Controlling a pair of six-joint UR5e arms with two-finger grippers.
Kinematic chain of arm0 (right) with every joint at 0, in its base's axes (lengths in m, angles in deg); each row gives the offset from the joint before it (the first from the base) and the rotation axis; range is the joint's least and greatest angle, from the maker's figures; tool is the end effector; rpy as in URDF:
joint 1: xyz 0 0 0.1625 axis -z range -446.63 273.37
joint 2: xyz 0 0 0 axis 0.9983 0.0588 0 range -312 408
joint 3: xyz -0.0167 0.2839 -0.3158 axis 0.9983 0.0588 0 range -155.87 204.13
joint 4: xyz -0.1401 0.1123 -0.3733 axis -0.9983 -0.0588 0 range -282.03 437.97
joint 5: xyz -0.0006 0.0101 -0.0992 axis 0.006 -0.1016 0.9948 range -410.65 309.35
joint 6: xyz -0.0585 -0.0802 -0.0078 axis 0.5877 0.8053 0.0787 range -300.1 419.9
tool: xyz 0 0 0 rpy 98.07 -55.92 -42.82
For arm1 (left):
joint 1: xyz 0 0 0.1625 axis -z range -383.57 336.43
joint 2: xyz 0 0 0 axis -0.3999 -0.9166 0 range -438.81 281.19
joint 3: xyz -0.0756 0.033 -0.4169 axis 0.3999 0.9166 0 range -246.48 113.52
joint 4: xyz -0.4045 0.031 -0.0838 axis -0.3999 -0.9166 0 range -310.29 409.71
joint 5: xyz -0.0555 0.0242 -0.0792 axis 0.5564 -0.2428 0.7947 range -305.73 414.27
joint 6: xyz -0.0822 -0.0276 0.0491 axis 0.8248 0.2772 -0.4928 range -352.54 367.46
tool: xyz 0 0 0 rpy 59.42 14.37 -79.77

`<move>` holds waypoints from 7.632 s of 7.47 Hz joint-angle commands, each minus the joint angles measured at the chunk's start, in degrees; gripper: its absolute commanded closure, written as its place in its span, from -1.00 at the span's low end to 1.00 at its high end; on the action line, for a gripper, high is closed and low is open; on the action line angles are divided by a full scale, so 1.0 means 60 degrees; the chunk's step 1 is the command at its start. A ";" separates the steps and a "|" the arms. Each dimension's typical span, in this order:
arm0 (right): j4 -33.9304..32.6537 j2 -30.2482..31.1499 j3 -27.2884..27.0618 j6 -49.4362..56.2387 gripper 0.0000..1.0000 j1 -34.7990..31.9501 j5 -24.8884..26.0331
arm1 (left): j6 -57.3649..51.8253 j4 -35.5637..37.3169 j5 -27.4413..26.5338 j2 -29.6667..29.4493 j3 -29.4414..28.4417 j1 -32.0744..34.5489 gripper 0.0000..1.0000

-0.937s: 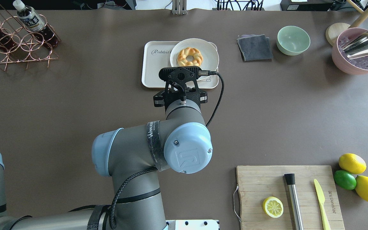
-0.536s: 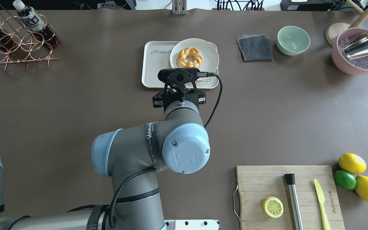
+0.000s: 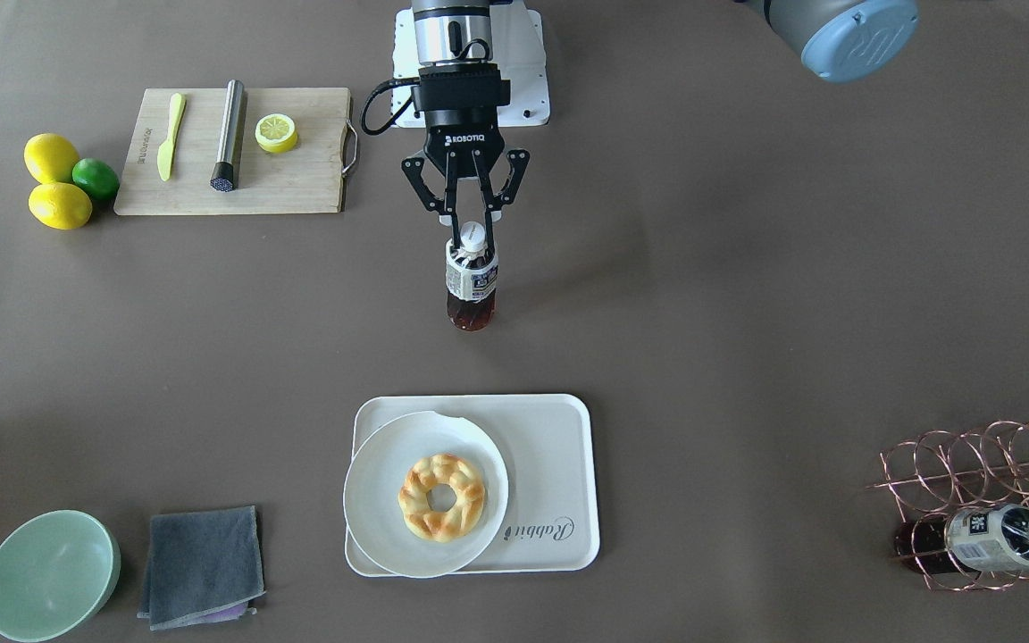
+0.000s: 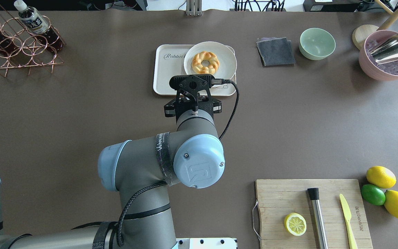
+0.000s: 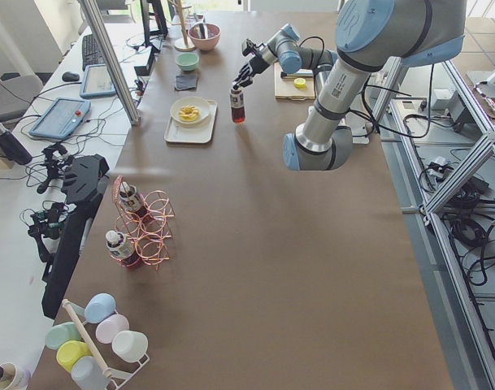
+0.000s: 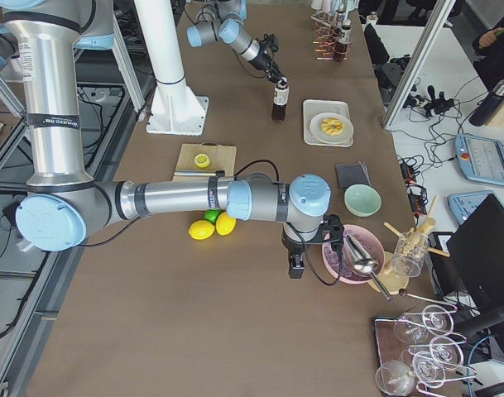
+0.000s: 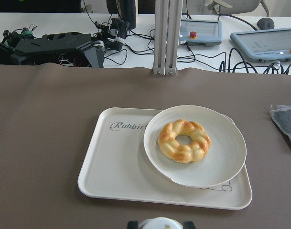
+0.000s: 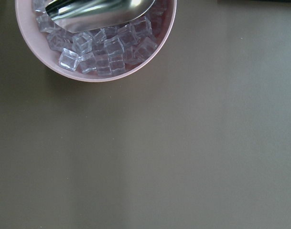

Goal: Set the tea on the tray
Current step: 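Carry the tea bottle toward the white tray and lower it onto the table, then open the left gripper and withdraw it toward the copper rack, then reach the right gripper over to the tea bottle beside the tray, then close the right gripper on the tea bottle cap and lift it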

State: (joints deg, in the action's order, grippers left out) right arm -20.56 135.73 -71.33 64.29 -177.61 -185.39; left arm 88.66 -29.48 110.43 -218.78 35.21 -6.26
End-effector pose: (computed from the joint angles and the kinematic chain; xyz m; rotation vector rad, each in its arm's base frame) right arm 0.0718 -0.5030 0.6065 0.0233 -0.7806 -0.0510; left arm 0.5536 -0.3704 0.0656 0.7343 0.7170 -0.3971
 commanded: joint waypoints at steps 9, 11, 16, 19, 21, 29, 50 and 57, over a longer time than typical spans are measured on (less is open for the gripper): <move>0.0000 -0.0091 -0.0058 -0.0015 -0.99 -0.0012 -0.0014 | -0.0928 -0.0322 0.1957 0.0079 0.0964 0.1093 -0.95; -0.0015 -0.0339 -0.0160 -0.0233 -0.99 -0.0012 -0.0043 | -0.2334 -0.0467 0.5024 0.1228 0.1329 0.3256 -0.95; 0.0014 -0.0705 -0.2163 -0.3656 -0.99 0.1786 -0.0395 | -0.3396 -0.1127 0.6284 0.4472 0.1756 0.5445 -0.95; 0.0058 -0.1495 -0.2343 -0.4772 -0.99 0.2797 -0.0308 | -0.3541 -0.1287 0.6298 0.5351 0.1816 0.6499 -0.95; 0.0058 -0.2459 -0.2372 -0.6159 -0.99 0.3631 -0.0176 | -0.5711 -0.2732 0.8522 0.6650 0.1554 0.8265 -0.95; -0.0058 -0.4500 -0.3177 -0.9902 -0.99 0.6944 0.1846 | -0.9694 -0.3999 1.2026 0.8532 0.0351 1.0444 -0.95; -0.1143 -0.8148 -0.0336 -1.1030 -0.07 0.9465 0.4410 | -0.9826 -0.3867 1.2700 0.7800 -0.0850 1.0342 -0.95; -0.1245 -0.8790 -0.0382 -1.0855 1.00 0.8604 0.4046 | -0.9826 -0.3867 1.2700 0.7565 -0.1041 1.0356 -0.95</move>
State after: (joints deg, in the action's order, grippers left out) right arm -27.79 85.30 -74.32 -1.49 -123.03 -159.39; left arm 29.70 -52.68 186.64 -173.27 29.05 55.79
